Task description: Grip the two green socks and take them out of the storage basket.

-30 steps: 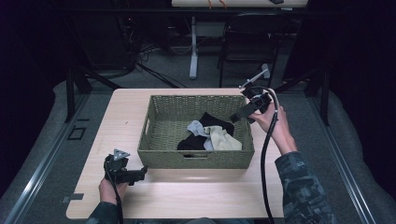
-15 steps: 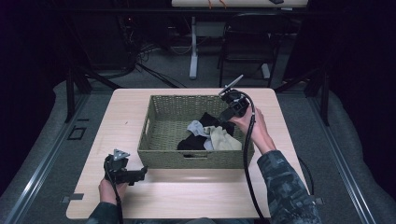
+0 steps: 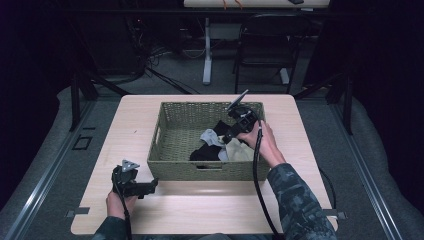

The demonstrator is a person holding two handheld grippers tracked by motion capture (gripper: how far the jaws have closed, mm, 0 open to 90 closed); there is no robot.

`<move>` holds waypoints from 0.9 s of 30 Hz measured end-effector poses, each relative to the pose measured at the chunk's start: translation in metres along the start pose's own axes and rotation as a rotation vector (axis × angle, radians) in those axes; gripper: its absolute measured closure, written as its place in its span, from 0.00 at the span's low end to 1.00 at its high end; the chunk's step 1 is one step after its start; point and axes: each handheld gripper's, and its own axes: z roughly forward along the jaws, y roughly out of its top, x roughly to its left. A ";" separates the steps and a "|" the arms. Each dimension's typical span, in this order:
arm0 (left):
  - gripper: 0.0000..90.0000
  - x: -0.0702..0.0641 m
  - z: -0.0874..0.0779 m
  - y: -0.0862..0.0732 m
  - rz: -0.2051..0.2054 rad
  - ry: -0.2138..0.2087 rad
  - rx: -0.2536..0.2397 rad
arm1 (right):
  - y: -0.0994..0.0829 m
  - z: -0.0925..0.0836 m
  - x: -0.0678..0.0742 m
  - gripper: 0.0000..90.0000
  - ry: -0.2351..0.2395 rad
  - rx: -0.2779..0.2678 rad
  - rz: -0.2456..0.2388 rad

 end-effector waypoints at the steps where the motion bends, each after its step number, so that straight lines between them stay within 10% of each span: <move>1: 0.00 0.000 0.000 0.000 -0.001 -0.001 0.000 | 0.001 0.006 0.000 0.24 0.002 0.023 -0.009; 13: 0.00 0.001 0.001 -0.001 -0.005 -0.004 0.003 | 0.004 0.032 0.005 0.31 -0.036 0.108 -0.010; 27: 0.00 0.002 0.002 -0.001 -0.011 -0.006 0.007 | -0.001 0.027 0.003 0.91 -0.082 0.135 -0.018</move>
